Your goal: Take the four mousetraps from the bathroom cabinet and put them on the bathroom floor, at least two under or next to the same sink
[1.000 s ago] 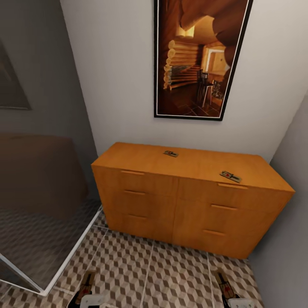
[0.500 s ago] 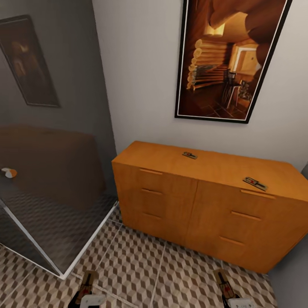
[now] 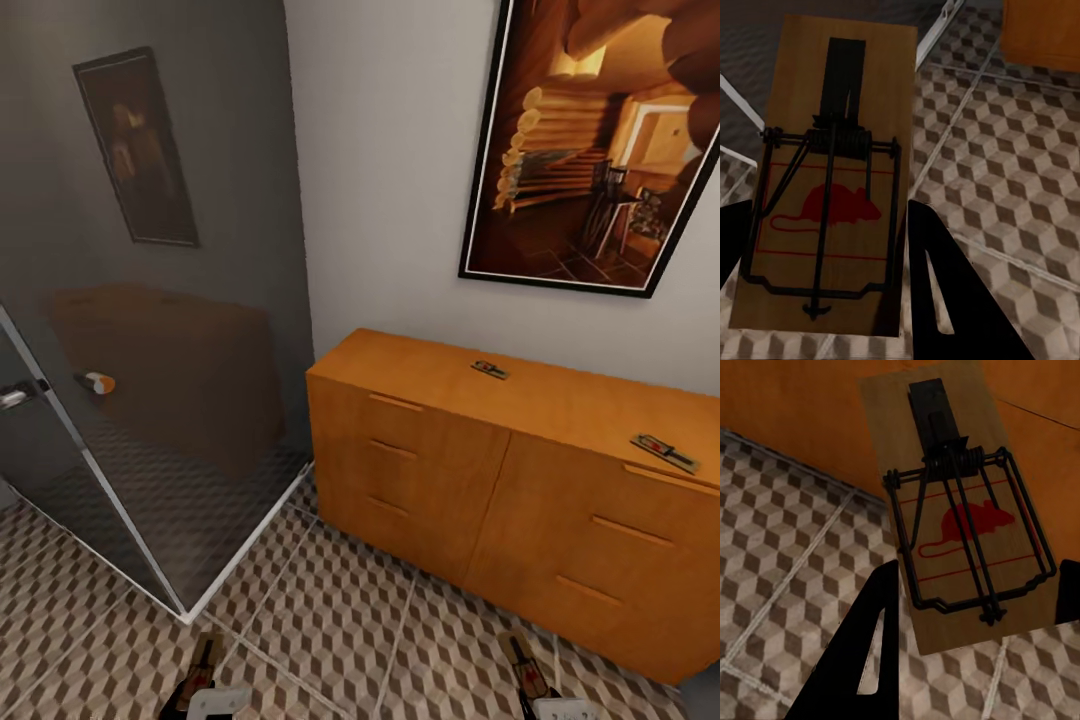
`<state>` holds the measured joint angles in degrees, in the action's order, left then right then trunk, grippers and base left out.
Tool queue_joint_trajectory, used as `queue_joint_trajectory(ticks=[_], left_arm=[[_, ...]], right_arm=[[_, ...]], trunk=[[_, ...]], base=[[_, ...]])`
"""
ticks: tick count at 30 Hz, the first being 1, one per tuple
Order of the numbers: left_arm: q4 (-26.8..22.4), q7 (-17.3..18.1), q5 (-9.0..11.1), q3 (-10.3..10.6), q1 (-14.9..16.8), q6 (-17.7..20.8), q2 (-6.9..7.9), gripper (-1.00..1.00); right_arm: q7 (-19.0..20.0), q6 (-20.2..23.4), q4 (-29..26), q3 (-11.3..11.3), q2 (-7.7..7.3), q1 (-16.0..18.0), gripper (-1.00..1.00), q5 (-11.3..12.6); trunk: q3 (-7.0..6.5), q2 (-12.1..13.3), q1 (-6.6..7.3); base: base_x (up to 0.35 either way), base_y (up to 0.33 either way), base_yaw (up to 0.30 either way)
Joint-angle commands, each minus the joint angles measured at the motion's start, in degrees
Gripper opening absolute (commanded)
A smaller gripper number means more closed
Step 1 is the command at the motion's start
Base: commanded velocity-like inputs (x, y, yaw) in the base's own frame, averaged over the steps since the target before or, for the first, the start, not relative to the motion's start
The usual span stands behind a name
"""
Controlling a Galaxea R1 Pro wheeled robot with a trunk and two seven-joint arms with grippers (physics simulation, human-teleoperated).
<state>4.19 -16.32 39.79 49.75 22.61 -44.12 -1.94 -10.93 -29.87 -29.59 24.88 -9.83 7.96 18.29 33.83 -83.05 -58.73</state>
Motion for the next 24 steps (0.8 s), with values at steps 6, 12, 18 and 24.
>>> queue_joint_trajectory(ticks=[6, 12, 18, 24], left_arm=[[0.2, -0.8, -0.6, 0.3, 0.1, 0.0, -0.08, -1.0], [0.2, -0.8, -0.5, 0.3, 0.1, 0.0, -0.08, -1.0], [0.2, -0.9, -0.5, 0.3, 0.1, 0.0, -0.08, -1.0], [0.2, -0.9, -0.5, 0.3, 0.1, 0.0, -0.08, -1.0]], right_arm=[[-0.3, -0.2, 0.5, 0.4, -0.03, 0.0, -1.0, 0.4], [-0.3, -0.2, 0.6, 0.4, 0.04, 0.0, -1.0, 0.4], [-0.3, -0.2, 0.6, 0.4, 0.04, 0.0, -1.0, 0.4], [-0.3, -0.2, 0.6, 0.4, 0.06, 0.0, -1.0, 0.4]], trunk=[[0.05, 0.0, 0.0], [0.05, 0.0, 0.0], [0.05, 0.0, 0.0], [0.05, 0.0, 0.0]], base=[[0.0, 0.0, 0.266], [0.0, 0.0, 0.266], [0.0, 0.0, 0.266], [0.0, 0.0, 0.266]])
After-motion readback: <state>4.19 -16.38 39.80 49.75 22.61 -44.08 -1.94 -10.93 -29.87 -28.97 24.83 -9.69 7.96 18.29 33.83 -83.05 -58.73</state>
